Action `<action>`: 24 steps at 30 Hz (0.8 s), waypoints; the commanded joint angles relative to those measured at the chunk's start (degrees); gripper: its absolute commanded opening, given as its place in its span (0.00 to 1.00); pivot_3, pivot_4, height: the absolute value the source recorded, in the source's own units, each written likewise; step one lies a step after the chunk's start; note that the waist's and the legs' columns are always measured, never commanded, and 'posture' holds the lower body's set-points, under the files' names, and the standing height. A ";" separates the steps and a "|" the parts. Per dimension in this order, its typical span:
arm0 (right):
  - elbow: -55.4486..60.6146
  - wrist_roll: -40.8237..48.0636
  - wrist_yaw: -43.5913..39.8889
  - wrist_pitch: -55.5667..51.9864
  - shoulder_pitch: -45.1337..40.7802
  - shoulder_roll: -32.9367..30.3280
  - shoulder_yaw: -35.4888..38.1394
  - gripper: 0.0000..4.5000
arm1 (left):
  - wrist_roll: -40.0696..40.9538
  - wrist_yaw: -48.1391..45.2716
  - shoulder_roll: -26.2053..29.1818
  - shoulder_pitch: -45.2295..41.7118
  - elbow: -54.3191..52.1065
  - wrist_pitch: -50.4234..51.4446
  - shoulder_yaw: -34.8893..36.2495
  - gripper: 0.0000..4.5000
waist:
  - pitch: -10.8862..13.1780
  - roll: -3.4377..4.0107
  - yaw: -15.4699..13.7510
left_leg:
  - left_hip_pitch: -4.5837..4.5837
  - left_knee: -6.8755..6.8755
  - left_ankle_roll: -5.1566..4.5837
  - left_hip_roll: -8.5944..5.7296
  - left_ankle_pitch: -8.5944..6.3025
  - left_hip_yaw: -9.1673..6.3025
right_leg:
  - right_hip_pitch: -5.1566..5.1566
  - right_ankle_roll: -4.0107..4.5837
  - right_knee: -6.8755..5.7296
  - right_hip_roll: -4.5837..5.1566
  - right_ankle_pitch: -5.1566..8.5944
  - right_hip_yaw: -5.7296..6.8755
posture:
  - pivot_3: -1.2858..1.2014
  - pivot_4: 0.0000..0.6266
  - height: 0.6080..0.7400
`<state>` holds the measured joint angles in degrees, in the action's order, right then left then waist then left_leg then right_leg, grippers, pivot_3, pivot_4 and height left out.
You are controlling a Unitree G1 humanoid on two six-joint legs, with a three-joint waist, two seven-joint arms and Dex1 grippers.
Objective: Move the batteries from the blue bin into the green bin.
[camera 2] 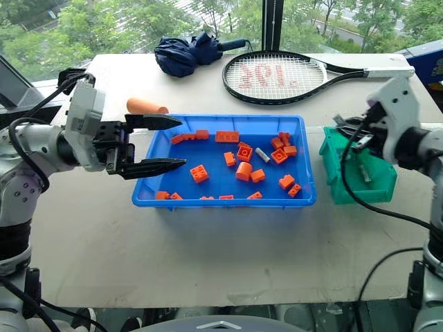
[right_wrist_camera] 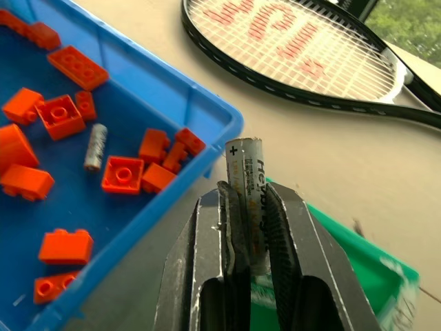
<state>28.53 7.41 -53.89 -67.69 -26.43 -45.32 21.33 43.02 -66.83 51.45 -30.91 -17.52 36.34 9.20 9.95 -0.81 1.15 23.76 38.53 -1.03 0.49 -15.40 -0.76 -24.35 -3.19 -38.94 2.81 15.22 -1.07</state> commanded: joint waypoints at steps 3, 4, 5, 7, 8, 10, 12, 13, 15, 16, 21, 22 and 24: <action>-1.74 2.25 4.04 2.03 4.62 -1.79 3.69 0.00 | 0.67 1.88 -3.06 -3.84 -0.89 0.84 -2.73 1.00 | 0.00 0.00 -0.04 | -0.02 0.04 0.00 0.00 0.00 0.08 | 0.02 0.00 0.00 0.00 0.00 -0.09 | 0.52 0.24 1.00; -2.06 2.92 4.45 2.17 5.25 -1.62 3.79 0.00 | 0.81 2.35 -3.83 -4.18 -1.28 1.06 -3.26 1.00 | 0.00 0.01 -0.08 | -0.03 0.05 0.00 0.00 0.00 0.10 | 0.02 -0.01 -0.01 0.01 0.00 -0.11 | 0.52 0.24 1.00; -2.25 3.67 4.75 2.32 5.74 -1.45 3.86 0.00 | 1.07 2.74 -4.47 -4.41 -1.69 1.32 -3.59 1.00 | 0.00 0.00 -0.12 | -0.03 0.05 0.00 -0.01 0.00 0.10 | 0.02 -0.01 -0.01 0.01 0.00 -0.12 | 0.52 0.24 1.00; -3.25 4.45 5.48 2.83 6.59 -1.96 3.60 0.00 | 1.16 3.25 -5.23 -4.48 -2.36 1.74 -4.06 1.00 | 0.00 0.00 -0.19 | -0.01 0.08 0.00 0.00 0.00 0.07 | 0.02 -0.01 -0.01 0.00 0.00 -0.08 | 0.52 0.24 1.00; -3.71 4.73 5.75 3.36 7.04 -2.46 3.45 0.10 | 1.16 3.36 -5.39 -4.49 -2.58 1.90 -4.22 1.00 | 0.00 0.00 -0.21 | -0.01 0.08 0.00 0.00 0.00 0.08 | 0.02 -0.01 -0.01 0.00 0.00 -0.10 | 0.52 0.24 1.00; -4.57 5.26 6.11 4.08 7.74 -3.30 3.38 0.27 | 1.23 3.80 -5.95 -4.89 -2.94 2.26 -4.68 1.00 | 0.00 0.00 -0.30 | -0.01 0.10 0.00 0.00 0.01 0.07 | 0.03 -0.01 0.00 0.00 0.00 -0.09 | 0.52 0.24 1.00; -4.76 5.56 6.84 4.98 8.42 -4.02 3.18 0.44 | 1.74 4.49 -6.74 -5.35 -3.77 2.85 -5.11 1.00 | 0.00 0.00 -0.38 | -0.01 0.11 0.01 0.01 0.01 0.08 | 0.03 -0.01 0.00 0.00 0.00 -0.09 | 0.52 0.24 1.00; -4.75 5.70 7.52 5.52 8.19 -4.04 3.17 0.56 | 1.92 4.76 -6.99 -5.51 -4.14 3.12 -5.20 1.00 | 0.00 0.00 -0.39 | -0.01 0.12 0.01 0.00 0.01 0.07 | 0.04 -0.01 0.00 0.00 0.00 -0.09 | 0.52 0.24 1.00; -4.25 7.18 7.84 5.49 6.85 -4.11 2.65 0.75 | 1.84 4.99 -7.01 -5.61 -4.26 3.45 -5.02 1.00 | 0.00 0.00 -0.37 | -0.01 0.16 0.01 0.01 0.01 0.05 | 0.08 -0.01 0.00 0.00 0.00 -0.08 | 0.52 0.24 1.00; -3.42 8.90 7.82 4.63 5.13 -3.42 1.96 0.85 | 1.35 4.79 -6.52 -5.47 -4.00 3.36 -4.88 1.00 | 0.00 0.00 -0.27 | -0.02 0.17 0.01 0.01 0.01 0.06 | 0.08 -0.01 0.00 0.00 0.00 -0.08 | 0.52 0.24 1.00; -0.73 15.75 12.80 0.50 -5.38 7.39 -4.35 0.85 | -2.63 3.17 -2.78 -3.75 -1.69 1.32 -4.68 1.00 | -0.02 0.01 0.79 | -0.08 0.19 0.02 0.12 0.01 0.01 | 0.11 0.00 -0.04 -0.14 -0.01 -0.09 | 0.52 0.24 1.00; -1.03 15.99 13.53 0.69 -6.46 9.16 -7.13 0.85 | -3.61 2.88 -1.95 -3.33 -0.96 0.85 -4.68 1.00 | -0.02 0.00 0.96 | -0.09 0.19 0.02 0.12 0.01 -0.04 | 0.13 0.00 -0.05 -0.15 0.00 -0.06 | 0.52 0.24 1.00; -2.84 14.60 15.21 2.36 -8.43 11.80 -13.64 0.85 | -5.59 2.17 -0.18 -2.53 0.38 -0.18 -4.63 1.00 | -0.02 0.01 0.99 | -0.06 0.18 0.08 0.12 0.04 -0.09 | 0.13 0.01 -0.01 -0.16 0.00 -0.01 | 0.52 0.24 1.00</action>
<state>25.95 22.47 -40.47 -66.94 -33.15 -34.39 12.07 39.35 -63.75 49.43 -33.89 -17.69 38.08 3.65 9.93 -0.80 2.14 23.73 38.72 -0.95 0.60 -15.35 -0.87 -24.22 -3.19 -38.93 2.66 15.22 -1.07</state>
